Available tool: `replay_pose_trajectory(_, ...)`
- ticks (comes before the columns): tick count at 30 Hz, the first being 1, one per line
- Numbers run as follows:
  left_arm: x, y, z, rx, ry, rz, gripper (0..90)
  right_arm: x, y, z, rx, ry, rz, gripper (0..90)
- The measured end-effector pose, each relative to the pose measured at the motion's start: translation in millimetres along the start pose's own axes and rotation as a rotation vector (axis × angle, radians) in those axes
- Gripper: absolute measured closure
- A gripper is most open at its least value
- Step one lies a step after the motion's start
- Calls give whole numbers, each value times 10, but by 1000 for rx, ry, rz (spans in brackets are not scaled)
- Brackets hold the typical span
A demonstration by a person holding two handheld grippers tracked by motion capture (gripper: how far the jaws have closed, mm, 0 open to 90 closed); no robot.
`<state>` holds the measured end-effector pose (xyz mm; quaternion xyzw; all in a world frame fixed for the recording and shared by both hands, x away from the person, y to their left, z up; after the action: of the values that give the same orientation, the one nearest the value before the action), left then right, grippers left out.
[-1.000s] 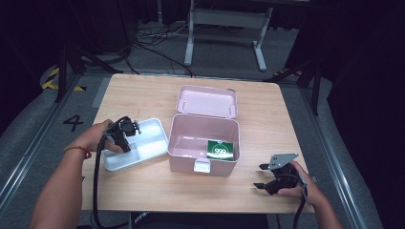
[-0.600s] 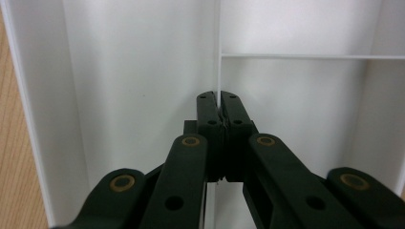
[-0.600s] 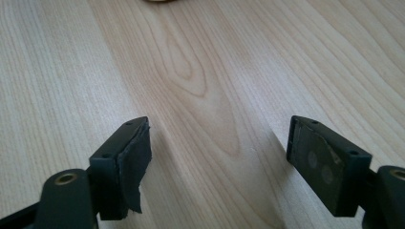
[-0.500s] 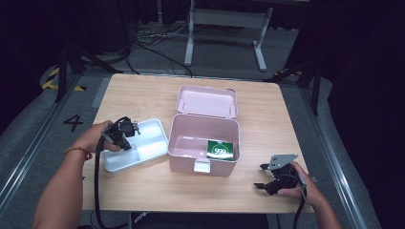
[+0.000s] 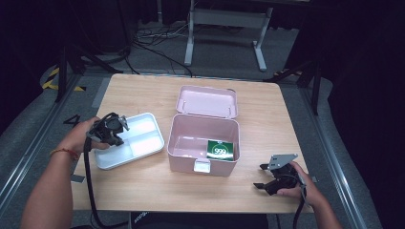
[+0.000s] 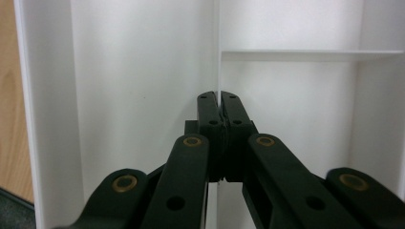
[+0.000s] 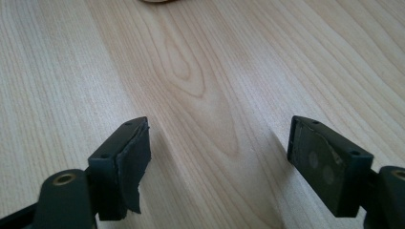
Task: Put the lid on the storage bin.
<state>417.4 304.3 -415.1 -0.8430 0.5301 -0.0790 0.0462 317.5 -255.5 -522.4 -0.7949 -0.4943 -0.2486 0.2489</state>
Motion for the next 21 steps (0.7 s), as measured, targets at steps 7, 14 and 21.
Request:
replay_pose_trajectory(7, -5, -47, -404, 68, 53, -3, 893, 0, 1, 1, -1, 0, 3, 228)
replay_pose_trajectory(14, 162, -55, -988, 150, 123, 35, 894, -4, -3, -4, -5, -1, 3, 228)
replay_pose_trajectory(21, 463, -6, -1334, 173, 162, 94, 894, -9, -4, -5, -3, 1, 6, 228)
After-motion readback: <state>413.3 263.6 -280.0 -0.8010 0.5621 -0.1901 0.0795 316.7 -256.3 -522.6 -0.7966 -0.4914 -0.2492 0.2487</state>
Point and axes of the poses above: each handheld gripper's, and its own axes: z roughly forward along the jaws, x roughly out of its top, y roughly to its right, the point moved 1 cm from there along z, roughly forward along the jaws, and after that the axes turned 6 degrees about x, right-handed, at the moved point
